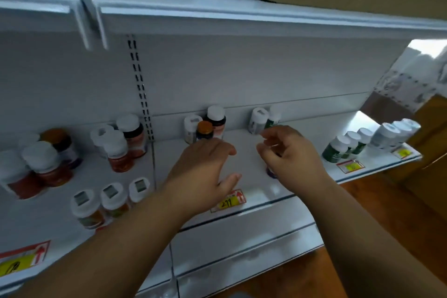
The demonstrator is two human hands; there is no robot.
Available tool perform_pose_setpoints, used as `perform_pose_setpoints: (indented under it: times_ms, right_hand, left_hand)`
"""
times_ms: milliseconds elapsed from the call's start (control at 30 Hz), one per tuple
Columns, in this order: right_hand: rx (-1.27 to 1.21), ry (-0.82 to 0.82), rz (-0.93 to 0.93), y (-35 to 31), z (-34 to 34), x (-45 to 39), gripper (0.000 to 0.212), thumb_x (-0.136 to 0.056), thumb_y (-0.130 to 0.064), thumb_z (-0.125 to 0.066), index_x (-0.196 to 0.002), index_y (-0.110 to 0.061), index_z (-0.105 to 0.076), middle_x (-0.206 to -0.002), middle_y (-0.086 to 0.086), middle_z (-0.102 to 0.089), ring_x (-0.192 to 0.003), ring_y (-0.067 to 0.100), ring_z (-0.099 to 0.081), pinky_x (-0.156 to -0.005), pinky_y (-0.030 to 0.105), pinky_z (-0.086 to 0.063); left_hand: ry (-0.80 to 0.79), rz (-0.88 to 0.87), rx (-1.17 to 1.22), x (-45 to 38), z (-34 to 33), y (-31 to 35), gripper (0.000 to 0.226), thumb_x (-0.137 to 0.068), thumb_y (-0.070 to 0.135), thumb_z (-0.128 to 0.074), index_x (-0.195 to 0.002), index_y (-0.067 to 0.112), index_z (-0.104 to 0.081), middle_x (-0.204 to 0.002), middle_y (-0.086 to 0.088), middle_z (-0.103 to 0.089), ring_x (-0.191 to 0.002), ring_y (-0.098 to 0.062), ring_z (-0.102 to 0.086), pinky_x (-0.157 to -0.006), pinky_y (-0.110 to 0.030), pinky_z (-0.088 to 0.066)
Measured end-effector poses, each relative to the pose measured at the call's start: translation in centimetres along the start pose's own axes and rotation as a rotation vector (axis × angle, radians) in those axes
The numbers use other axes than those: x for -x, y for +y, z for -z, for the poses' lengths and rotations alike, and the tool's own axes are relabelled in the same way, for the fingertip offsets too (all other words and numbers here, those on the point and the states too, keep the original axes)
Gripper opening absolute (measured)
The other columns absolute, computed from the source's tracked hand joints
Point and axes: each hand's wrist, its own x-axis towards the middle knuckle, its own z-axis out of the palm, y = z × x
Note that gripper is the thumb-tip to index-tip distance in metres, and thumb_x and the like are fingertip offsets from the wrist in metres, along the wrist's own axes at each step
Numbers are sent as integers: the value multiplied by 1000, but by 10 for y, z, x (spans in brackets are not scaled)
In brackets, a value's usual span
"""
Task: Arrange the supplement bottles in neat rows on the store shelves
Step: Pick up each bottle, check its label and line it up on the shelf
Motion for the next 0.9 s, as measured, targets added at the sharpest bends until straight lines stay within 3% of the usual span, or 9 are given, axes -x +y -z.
perform_pose_setpoints:
  times_ms: [167,267,367,433,500,633,900]
  right_hand:
    - [68,-55,78,44,7,-58,23,-85,-25,-69,-106,-17,-67,-105,3,-61,-91,17,-58,-77,20,-39]
    - [126,-182,83,74,0,-110,31,-91,-28,-61,-119,-16,-62,-119,8,-58,-108,23,-55,-84,21,-35]
    - [294,-390,190,105,-17,-161,45,-96,-28,-53,-137,-11,-48,-139,11,-46,-128,26,-43,-101,26,-28]
    - [386,-534,268,121,-27,-188,47,-94,-26,-56,-136,-6,-48,-141,13,-43,-130,29,-40,-107,31,-28]
    - [473,-626,365,133,-38,-203,46,-89,-24,-63,-127,-3,-52,-132,14,-47,-121,31,-45,-101,36,-37]
    - [553,-583,576,143,-49,-215,41,-82,-16,-66,-119,-8,-52,-117,15,-51,-107,29,-47,-84,33,-38]
    - [609,-529,765,161,-36,-218,48,-82,-27,-65,-127,-19,-50,-115,6,-54,-106,25,-44,-82,32,-34]
  left_hand:
    - [14,68,95,-46,-27,10,42,-88,47,-58,-125,27,-52,-123,7,-51,-111,-9,-37,-80,-17,-19]
    - [-18,58,58,-64,-44,19,42,-91,46,-55,-127,24,-50,-121,5,-50,-110,-12,-38,-84,-19,-21]
    - [20,113,12,-84,-61,29,42,-93,41,-55,-129,20,-52,-121,0,-53,-112,-17,-43,-93,-23,-26]
    - [50,182,-7,-97,-74,37,43,-93,40,-55,-129,17,-53,-122,-3,-55,-113,-22,-47,-98,-30,-33]
    - [47,246,-30,-107,-86,48,44,-94,41,-53,-131,17,-52,-125,-4,-54,-115,-24,-47,-99,-36,-38]
    - [124,337,-30,-126,-106,60,40,-92,32,-59,-127,13,-56,-121,-8,-58,-109,-26,-52,-91,-33,-41]
    - [247,562,191,-126,-126,65,31,-92,21,-61,-122,17,-56,-116,1,-56,-103,-10,-49,-79,-8,-31]
